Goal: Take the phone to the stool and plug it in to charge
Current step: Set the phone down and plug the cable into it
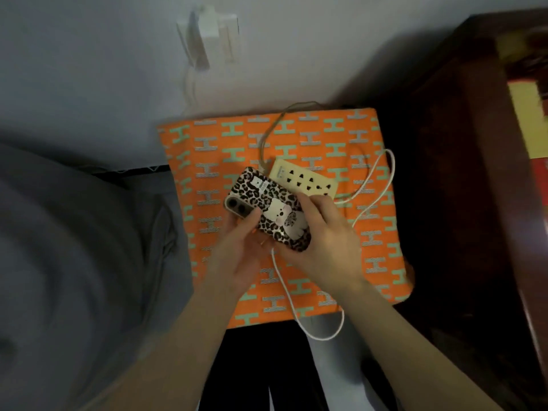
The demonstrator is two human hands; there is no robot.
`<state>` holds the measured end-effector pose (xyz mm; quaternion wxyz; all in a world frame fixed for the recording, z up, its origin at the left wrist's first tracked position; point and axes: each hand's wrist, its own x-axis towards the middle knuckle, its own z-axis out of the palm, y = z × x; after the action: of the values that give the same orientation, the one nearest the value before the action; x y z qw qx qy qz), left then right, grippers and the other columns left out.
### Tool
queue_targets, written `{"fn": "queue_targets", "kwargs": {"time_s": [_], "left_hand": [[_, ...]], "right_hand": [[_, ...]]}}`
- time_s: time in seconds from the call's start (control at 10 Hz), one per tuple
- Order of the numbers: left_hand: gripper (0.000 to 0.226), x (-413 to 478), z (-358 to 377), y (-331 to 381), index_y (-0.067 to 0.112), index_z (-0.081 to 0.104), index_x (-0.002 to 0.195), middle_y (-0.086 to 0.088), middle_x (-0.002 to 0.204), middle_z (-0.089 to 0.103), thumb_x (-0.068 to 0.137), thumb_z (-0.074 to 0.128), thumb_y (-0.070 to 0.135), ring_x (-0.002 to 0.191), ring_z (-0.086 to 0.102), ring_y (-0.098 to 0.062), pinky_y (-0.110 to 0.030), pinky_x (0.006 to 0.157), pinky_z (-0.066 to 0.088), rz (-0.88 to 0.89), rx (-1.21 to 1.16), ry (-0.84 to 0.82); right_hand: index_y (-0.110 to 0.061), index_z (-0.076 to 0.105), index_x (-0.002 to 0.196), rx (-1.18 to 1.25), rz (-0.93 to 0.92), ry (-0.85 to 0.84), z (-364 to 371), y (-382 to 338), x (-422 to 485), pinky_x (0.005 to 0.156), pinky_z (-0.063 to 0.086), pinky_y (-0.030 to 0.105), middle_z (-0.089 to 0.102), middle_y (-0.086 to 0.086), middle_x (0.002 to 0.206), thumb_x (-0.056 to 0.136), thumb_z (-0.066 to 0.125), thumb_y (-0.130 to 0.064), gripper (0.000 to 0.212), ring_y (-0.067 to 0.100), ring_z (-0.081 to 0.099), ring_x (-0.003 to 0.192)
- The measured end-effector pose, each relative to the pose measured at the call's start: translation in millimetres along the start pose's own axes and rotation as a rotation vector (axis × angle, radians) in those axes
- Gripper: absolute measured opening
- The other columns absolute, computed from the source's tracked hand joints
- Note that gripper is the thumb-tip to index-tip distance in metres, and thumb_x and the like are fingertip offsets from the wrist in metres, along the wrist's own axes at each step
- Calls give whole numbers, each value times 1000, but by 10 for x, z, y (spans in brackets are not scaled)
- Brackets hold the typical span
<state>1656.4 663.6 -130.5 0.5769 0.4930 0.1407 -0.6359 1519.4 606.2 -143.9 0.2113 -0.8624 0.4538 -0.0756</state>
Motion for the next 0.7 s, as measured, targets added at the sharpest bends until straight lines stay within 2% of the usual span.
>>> {"fn": "queue_targets", "kwargs": {"time_s": [0.1,0.2,0.3,0.4,0.5,0.6,0.7], "left_hand": [[21,91,-109,-105,15,46,115,-6,101,58,95,44,13,87,61,-20,-31,67,58,47,-52,49],[30,171,-362,-178,13,46,125,-12,124,56,95,44,11,106,60,-29,-43,86,52,73,-47,75],[42,179,-490,-132,16,44,136,-9,140,52,94,45,12,125,52,-31,-51,96,48,95,-59,80],[40,215,-579,-89,20,47,134,-10,141,52,94,46,14,128,49,-33,-59,101,40,98,-75,103],[29,235,-603,-47,22,57,120,-8,134,58,94,46,16,126,51,-31,-59,100,43,93,-96,82],[30,238,-600,-23,17,56,123,-9,135,57,94,47,16,126,53,-27,-50,99,48,52,-200,105],[42,237,-619,-22,8,46,135,-12,140,53,94,47,18,128,50,-25,-43,111,35,5,-275,113]], "right_hand": [[-14,46,138,63,2,-66,217,38,-92,75,55,36,56,5,125,71,75,-52,82,24,59,107],[-18,53,130,240,63,-64,264,109,-192,80,54,34,59,3,124,80,69,-51,62,21,60,107],[-17,68,108,245,154,95,233,214,-307,79,55,38,69,2,104,88,68,-31,25,19,62,96],[-17,73,94,19,212,56,250,302,-397,74,51,40,72,1,92,90,66,-26,12,24,59,90],[-17,73,90,-115,261,15,306,331,-424,75,43,38,70,0,86,90,65,-31,16,24,58,89],[-14,71,89,-178,282,-41,361,313,-379,77,44,42,69,3,90,88,67,-27,13,29,58,94],[-13,67,90,-86,255,-43,336,245,-315,73,43,36,69,5,91,85,68,-14,5,30,60,90]]}}
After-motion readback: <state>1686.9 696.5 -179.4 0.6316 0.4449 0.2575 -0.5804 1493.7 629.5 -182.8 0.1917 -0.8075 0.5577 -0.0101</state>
